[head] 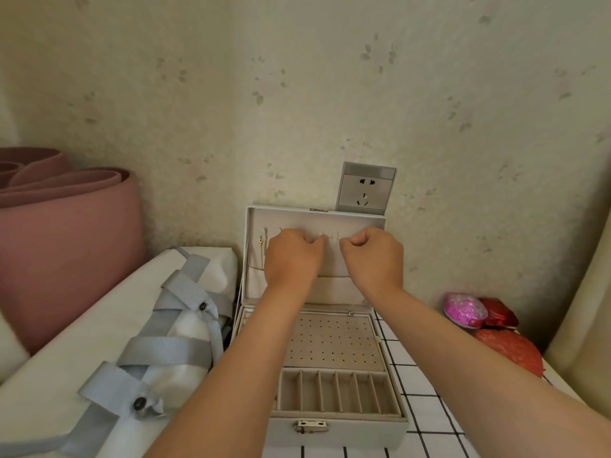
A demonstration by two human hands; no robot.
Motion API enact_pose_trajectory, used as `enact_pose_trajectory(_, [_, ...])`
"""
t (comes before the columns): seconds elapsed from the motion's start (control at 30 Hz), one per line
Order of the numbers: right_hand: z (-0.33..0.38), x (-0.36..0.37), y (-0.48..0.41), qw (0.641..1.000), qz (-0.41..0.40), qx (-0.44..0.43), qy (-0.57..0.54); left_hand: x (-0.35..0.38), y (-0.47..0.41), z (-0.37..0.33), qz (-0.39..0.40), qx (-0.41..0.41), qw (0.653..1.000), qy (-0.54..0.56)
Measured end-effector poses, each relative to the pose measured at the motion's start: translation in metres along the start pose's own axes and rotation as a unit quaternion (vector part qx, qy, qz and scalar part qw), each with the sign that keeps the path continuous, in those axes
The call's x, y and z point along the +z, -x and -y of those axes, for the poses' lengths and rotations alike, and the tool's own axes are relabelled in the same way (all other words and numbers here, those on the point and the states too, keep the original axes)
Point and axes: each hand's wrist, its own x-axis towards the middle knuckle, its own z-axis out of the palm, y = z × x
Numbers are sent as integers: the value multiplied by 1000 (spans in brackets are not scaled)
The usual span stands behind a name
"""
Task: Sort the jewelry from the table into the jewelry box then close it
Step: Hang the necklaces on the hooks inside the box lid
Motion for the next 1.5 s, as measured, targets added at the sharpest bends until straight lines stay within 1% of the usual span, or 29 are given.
enact_pose_trajectory(0.1, [-8,-2,9,999,52,6,-11,-6,0,3,54,26,998,-25])
enact_pose_trajectory(0.2, [-11,-4,21,988,149,25,-15,-14,-1,6,146,48,988,-12])
enact_pose_trajectory(0.3, [-6,-5,35,961,251,88,-79,-22,2,6,225,50,972,43])
enact_pose_trajectory(0.37, [0,-8,45,938,306,117,-116,-25,7,5,249,55,966,50])
enact_pose_trajectory(0.43, [4,-10,52,926,336,118,-125,-29,12,5,257,66,964,34])
enact_pose_trajectory(0.5, [6,-11,56,924,345,109,-125,-33,16,5,267,74,961,21])
enact_pose_trajectory(0.6, [6,-15,57,931,337,102,-99,-37,17,7,272,77,959,6])
enact_pose_trajectory(0.7, [9,-23,51,943,319,82,-48,-37,18,11,252,70,965,-17])
enact_pose_trajectory(0.77, [13,-31,46,948,311,62,-18,-35,23,13,258,55,965,-12])
enact_pose_trajectory(0.83, [18,-38,42,955,292,42,-1,-31,32,12,288,33,956,34])
enact_pose_trajectory(0.93, [23,-47,36,970,243,16,18,-22,47,4,321,-38,935,149])
enact_pose_trajectory(1.0, [25,-50,32,976,216,14,15,-16,54,0,338,-57,922,183])
enact_pose_trajectory(1.07, [26,-51,30,978,208,22,10,-13,58,-2,357,-68,907,212])
enact_pose_trajectory(1.23, [23,-53,26,974,223,42,-18,-19,57,-2,366,-68,908,190])
enact_pose_trajectory(1.33, [20,-54,28,970,234,60,-24,-24,54,0,348,-71,913,201])
enact_pose_trajectory(1.4, [16,-54,33,961,261,88,-2,-26,52,0,332,-70,917,210])
enact_pose_trajectory(1.5, [12,-52,45,933,335,133,-13,-27,50,2,305,-65,931,189])
